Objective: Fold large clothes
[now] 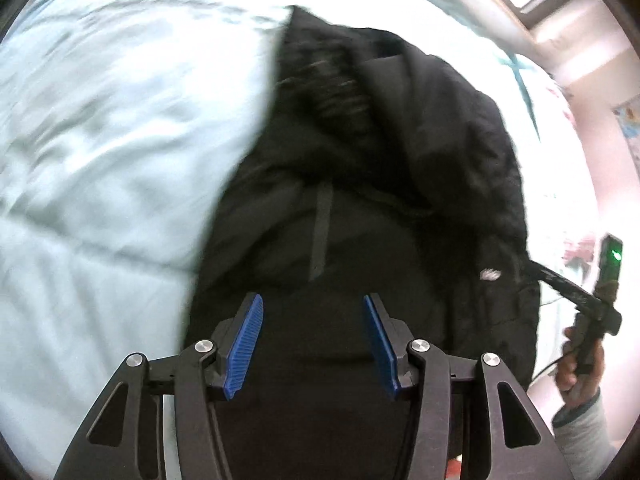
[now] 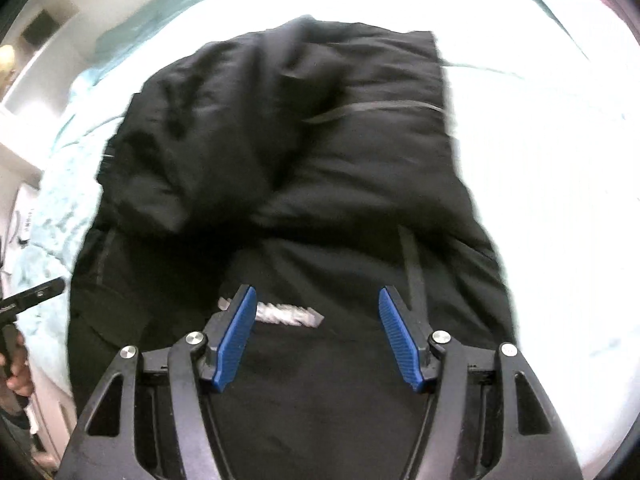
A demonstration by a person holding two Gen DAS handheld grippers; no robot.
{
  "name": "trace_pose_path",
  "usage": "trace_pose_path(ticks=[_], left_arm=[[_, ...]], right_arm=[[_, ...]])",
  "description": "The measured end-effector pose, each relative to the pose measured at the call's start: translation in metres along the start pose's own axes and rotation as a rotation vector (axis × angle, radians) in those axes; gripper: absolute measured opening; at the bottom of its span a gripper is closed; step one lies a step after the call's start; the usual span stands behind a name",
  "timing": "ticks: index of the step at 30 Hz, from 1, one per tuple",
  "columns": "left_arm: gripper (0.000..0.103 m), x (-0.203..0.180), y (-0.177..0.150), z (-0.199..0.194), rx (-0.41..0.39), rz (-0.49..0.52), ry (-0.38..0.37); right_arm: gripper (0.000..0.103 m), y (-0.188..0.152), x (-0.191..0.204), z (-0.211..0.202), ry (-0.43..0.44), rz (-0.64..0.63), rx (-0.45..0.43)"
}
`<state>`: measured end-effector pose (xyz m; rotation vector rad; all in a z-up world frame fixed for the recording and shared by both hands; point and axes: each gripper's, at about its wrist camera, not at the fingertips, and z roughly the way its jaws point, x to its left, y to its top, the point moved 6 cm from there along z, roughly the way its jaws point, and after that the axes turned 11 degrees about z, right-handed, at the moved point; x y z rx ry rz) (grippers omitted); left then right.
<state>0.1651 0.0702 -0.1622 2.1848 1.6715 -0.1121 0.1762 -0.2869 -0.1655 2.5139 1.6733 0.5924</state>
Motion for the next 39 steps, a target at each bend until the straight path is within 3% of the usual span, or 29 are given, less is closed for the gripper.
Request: trace_pose_path(ticks=[3, 10, 15, 19, 21, 23, 25, 27, 31, 36, 38, 39], left_arm=[[0.053, 0.02, -0.029, 0.001, 0.042, -0.074, -0.003], [0.053, 0.052, -0.089, 0.007, 0.124, -0.218, -0.138], [0.053, 0.058, -0.106, 0.017, 0.132, -0.236, -0.151], [0.053, 0.056, -0.111, 0.025, 0.117, -0.245, -0.187], [0.053, 0.043, -0.109, 0.022, 0.103, -0.231, -0.266], [0.053, 0.016, -0.102, 0.006, 0.044, -0.192, -0.471], [0.054, 0.001, -0.095, -0.006, -0.007, -0.168, -0.571], [0.054, -0.002, -0.091, -0.003, -0.02, -0.179, -0.608], [0.054, 0.0, -0.102, 0.03, 0.058, -0.219, -0.548], [0.054, -0.011, -0.122, 0.053, 0.169, -0.138, -0.374], [0.054, -0.015, -0.12, 0.053, 0.175, -0.127, -0.366], [0.054, -0.021, -0.116, 0.051, 0.171, -0.117, -0.369]], right_arm=[[0.067, -0.015, -0.043, -0.007, -0.044, 0.047, 0.004], [0.067, -0.074, -0.141, -0.026, -0.123, 0.183, 0.091], [0.067, -0.107, -0.163, -0.035, -0.144, 0.224, 0.123], [0.067, -0.114, -0.168, -0.039, -0.136, 0.245, 0.127], [0.067, -0.115, -0.169, -0.044, -0.126, 0.253, 0.127], [0.066, -0.118, -0.175, -0.057, -0.106, 0.254, 0.119], [0.066, -0.121, -0.18, -0.067, -0.097, 0.25, 0.112], [0.066, -0.125, -0.186, -0.072, -0.087, 0.258, 0.123], [0.067, -0.141, -0.194, -0.066, -0.083, 0.29, 0.166], [0.066, -0.17, -0.211, -0.057, -0.063, 0.364, 0.215], [0.066, -0.178, -0.213, -0.056, -0.019, 0.39, 0.237], [0.061, -0.179, -0.21, -0.056, 0.013, 0.392, 0.241]])
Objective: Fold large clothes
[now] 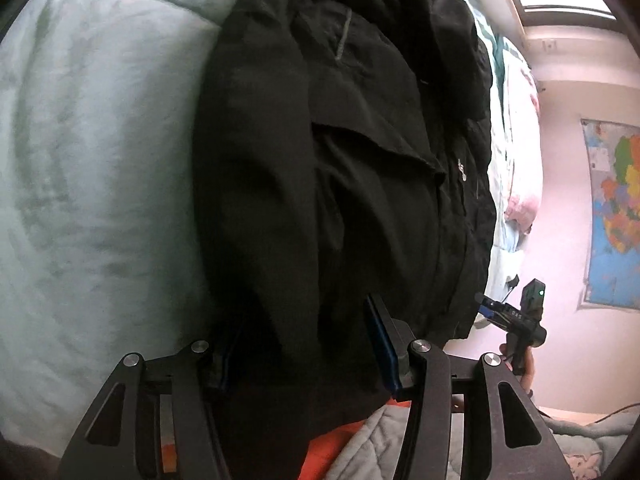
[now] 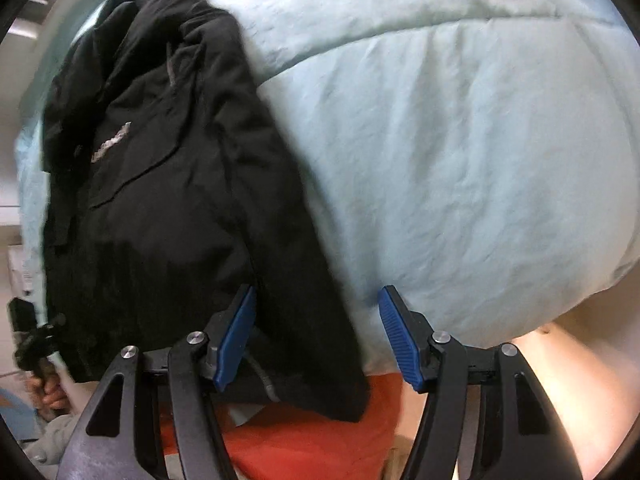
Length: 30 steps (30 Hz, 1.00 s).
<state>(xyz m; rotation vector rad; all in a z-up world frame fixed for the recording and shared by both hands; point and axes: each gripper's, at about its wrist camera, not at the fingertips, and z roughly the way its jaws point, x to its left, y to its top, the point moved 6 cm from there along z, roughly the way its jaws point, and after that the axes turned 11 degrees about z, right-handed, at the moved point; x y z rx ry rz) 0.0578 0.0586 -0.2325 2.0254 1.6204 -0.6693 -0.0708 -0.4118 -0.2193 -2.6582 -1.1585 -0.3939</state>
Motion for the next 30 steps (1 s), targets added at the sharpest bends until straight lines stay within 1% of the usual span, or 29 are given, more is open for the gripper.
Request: trace_pose_path(ticks=[1, 2, 3, 4, 5, 7, 9, 12, 13, 15, 17, 19, 20, 22, 23, 24, 25, 26, 27, 28, 30], left_arm=[[0.051, -0.008, 0.003, -0.003, -0.012, 0.015, -0.015], [0.04, -0.016, 0.007, -0.006, -0.024, 0.025, -0.032], [0.036, -0.031, 0.012, -0.015, -0.055, 0.049, -0.072], [0.034, -0.041, 0.017, -0.022, -0.081, 0.063, -0.105], [0.034, -0.054, 0.023, -0.033, -0.119, 0.081, -0.152], [0.034, -0.068, 0.03, -0.042, -0.151, 0.103, -0.196], [0.034, -0.071, 0.033, -0.04, -0.142, 0.109, -0.201], [0.034, -0.058, 0.028, -0.023, -0.071, 0.08, -0.165], [0.034, -0.048, 0.025, -0.022, -0.052, 0.072, -0.151], [0.034, -0.043, 0.017, -0.015, -0.025, 0.062, -0.126], [0.034, -0.038, 0.009, -0.012, 0.007, 0.052, -0.116], [0.041, -0.038, 0.0, -0.003, 0.047, 0.051, -0.092], [0.044, -0.039, -0.006, 0.005, 0.084, 0.046, -0.08], [0.044, -0.038, -0.017, 0.014, 0.126, 0.042, -0.064], [0.044, -0.038, -0.02, 0.016, 0.119, 0.041, -0.041], [0.044, -0.04, -0.019, 0.014, 0.108, 0.04, -0.041], [0.043, -0.042, -0.017, 0.011, 0.086, 0.033, -0.051], [0.033, -0.044, -0.012, 0.006, 0.062, 0.029, -0.054], [0.026, -0.047, -0.005, -0.004, 0.026, 0.03, -0.061], [0.018, -0.05, 0.0, -0.009, 0.006, 0.033, -0.067], [0.015, -0.057, 0.013, -0.027, -0.041, 0.04, -0.091]], right_arm=[[0.043, -0.002, 0.003, 0.0, 0.022, -0.01, 0.007], [0.037, -0.005, 0.01, -0.003, 0.052, -0.029, 0.016], [0.029, -0.007, 0.015, -0.007, 0.065, -0.039, 0.009], [0.024, -0.008, 0.024, -0.019, 0.081, -0.065, -0.026], [0.022, -0.01, 0.032, -0.03, 0.109, -0.084, -0.052], [0.021, -0.012, 0.044, -0.047, 0.178, -0.108, -0.085], [0.021, -0.013, 0.049, -0.051, 0.188, -0.122, -0.082], [0.021, -0.018, 0.041, -0.037, 0.156, -0.126, -0.042], [0.024, -0.021, 0.038, -0.031, 0.15, -0.117, -0.027], [0.025, -0.022, 0.035, -0.018, 0.143, -0.094, -0.01], [0.034, -0.031, 0.031, -0.002, 0.151, -0.06, 0.026], [0.053, -0.038, 0.021, 0.015, 0.128, -0.043, 0.069], [0.054, -0.038, 0.014, 0.023, 0.109, -0.045, 0.087], [0.054, -0.043, 0.007, 0.03, 0.102, -0.056, 0.109], [0.053, -0.043, 0.002, 0.03, 0.109, -0.049, 0.113], [0.048, -0.041, 0.002, 0.026, 0.123, -0.036, 0.097], [0.033, -0.04, 0.004, 0.019, 0.143, -0.033, 0.074], [0.025, -0.037, 0.007, 0.012, 0.153, -0.035, 0.055], [0.022, -0.036, 0.01, 0.006, 0.161, -0.042, 0.043], [0.02, -0.034, 0.014, 0.0, 0.158, -0.055, 0.029], [0.019, -0.033, 0.024, -0.014, 0.167, -0.087, 0.009]])
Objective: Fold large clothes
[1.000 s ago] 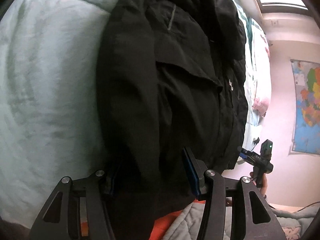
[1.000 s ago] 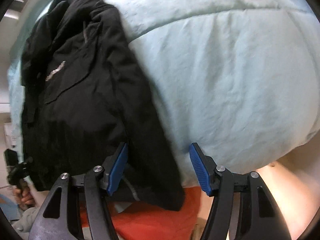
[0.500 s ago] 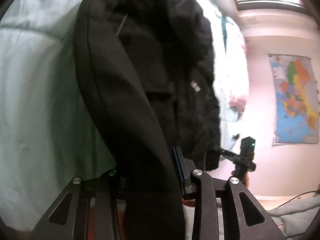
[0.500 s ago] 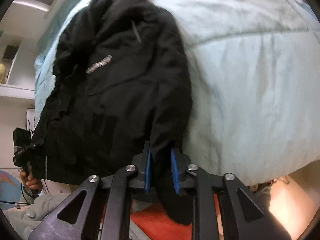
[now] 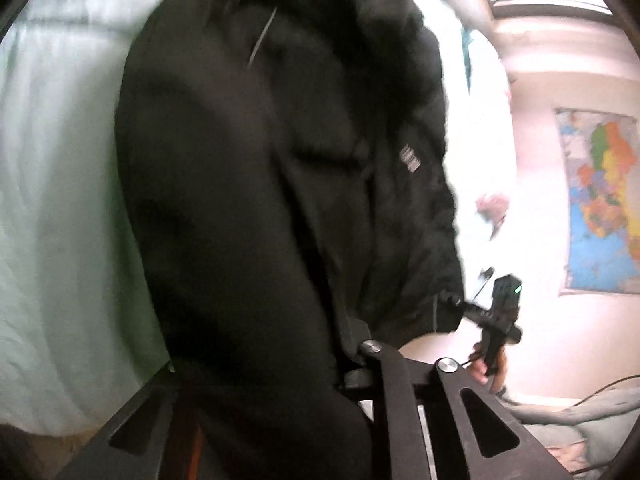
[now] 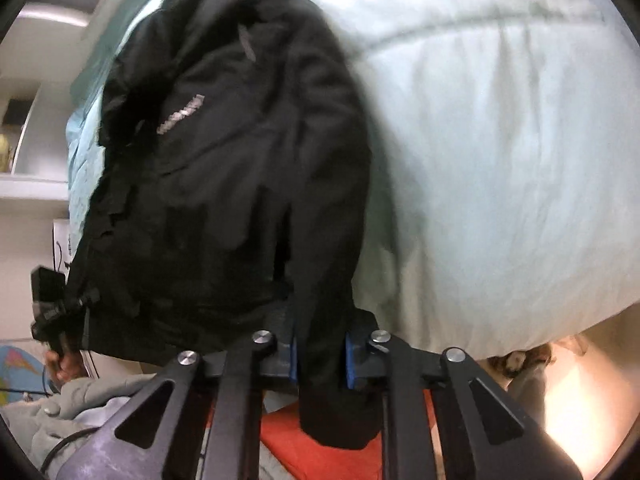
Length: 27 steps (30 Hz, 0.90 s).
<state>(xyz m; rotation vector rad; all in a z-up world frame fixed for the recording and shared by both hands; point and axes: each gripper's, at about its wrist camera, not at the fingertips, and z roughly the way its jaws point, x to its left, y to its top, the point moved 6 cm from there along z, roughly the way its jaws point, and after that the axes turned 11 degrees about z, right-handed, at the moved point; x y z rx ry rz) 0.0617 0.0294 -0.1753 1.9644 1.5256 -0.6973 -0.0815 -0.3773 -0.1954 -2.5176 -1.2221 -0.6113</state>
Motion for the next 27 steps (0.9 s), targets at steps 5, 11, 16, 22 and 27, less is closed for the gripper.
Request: trace_pose_path(ticks=[5, 11, 16, 22, 27], left_arm=[[0.015, -0.031, 0.049, -0.046, -0.152, 0.038, -0.092], [0.015, -0.05, 0.114, -0.096, -0.298, 0.088, -0.156], [0.016, -0.055, 0.167, -0.136, -0.391, 0.149, -0.174], [0.016, -0.066, 0.241, -0.15, -0.445, 0.206, -0.122], [0.017, -0.041, 0.312, -0.123, -0.413, 0.121, -0.063]], right_arm=[[0.018, 0.031, 0.035, -0.046, 0.136, -0.002, -0.09], [0.018, 0.102, 0.086, -0.101, 0.264, -0.007, -0.228], [0.018, 0.158, 0.129, -0.153, 0.356, -0.062, -0.339], [0.019, 0.231, 0.181, -0.168, 0.308, -0.12, -0.411], [0.022, 0.301, 0.202, -0.126, 0.26, -0.059, -0.384]])
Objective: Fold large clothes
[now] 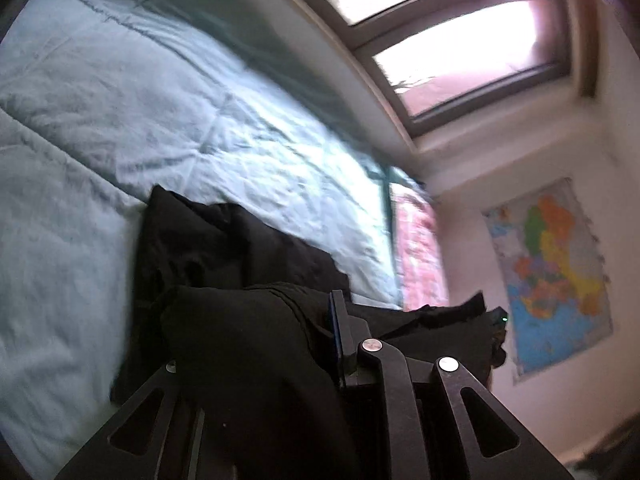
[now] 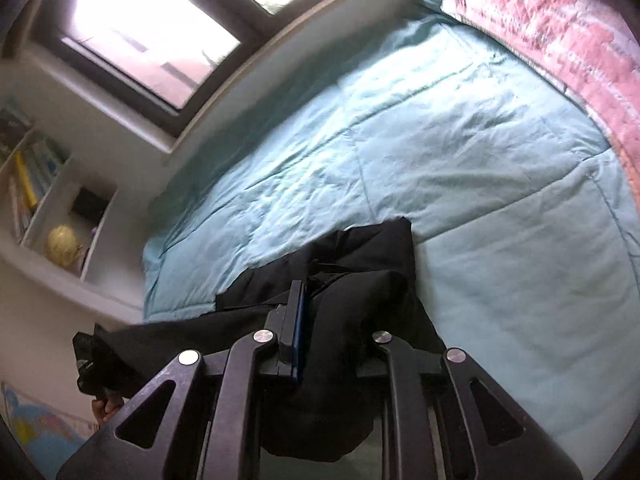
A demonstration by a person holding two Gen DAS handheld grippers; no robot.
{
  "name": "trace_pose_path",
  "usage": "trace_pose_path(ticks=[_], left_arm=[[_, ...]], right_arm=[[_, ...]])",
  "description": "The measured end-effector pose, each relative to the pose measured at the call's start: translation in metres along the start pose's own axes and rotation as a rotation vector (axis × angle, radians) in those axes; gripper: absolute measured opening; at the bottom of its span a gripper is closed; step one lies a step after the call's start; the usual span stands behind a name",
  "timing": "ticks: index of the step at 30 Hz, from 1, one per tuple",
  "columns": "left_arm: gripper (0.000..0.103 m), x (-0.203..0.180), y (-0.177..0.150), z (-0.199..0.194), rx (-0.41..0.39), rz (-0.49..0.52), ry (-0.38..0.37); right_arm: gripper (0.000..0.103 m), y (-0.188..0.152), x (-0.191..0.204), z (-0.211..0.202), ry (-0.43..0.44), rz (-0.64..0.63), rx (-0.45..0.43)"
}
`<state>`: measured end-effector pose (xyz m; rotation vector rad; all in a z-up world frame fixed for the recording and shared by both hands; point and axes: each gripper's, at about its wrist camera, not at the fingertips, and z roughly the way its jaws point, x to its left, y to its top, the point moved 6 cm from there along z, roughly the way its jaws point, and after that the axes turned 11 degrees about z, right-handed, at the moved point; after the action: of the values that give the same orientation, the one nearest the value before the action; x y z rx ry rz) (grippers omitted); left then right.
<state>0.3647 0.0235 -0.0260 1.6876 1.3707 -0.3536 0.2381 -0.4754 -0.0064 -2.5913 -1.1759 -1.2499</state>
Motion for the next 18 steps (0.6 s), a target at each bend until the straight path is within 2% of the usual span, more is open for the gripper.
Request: trace_pose_path(ticks=[4, 7, 11, 14, 18], left_arm=[[0.02, 0.052, 0.02, 0.065, 0.067, -0.106, 0.096], [0.021, 0.093, 0.015, 0.116, 0.131, -0.168, 0.155], [0.021, 0.129, -0.003, 0.175, 0.208, -0.183, 0.202], [0.022, 0.139, -0.008, 0.19, 0.196, -0.176, 0.204], [0.022, 0.134, -0.007, 0.184, 0.247, -0.176, 0.189]], right_arm=[[0.025, 0.025, -0.024, 0.07, -0.08, 0.07, 0.053], [0.026, 0.031, -0.054, 0.127, -0.178, 0.106, 0.106], [0.026, 0.018, -0.091, 0.197, -0.271, 0.13, 0.196], [0.028, 0.008, -0.105, 0.23, -0.321, 0.146, 0.219], [0.028, 0.011, -0.103, 0.233, -0.346, 0.153, 0.233]])
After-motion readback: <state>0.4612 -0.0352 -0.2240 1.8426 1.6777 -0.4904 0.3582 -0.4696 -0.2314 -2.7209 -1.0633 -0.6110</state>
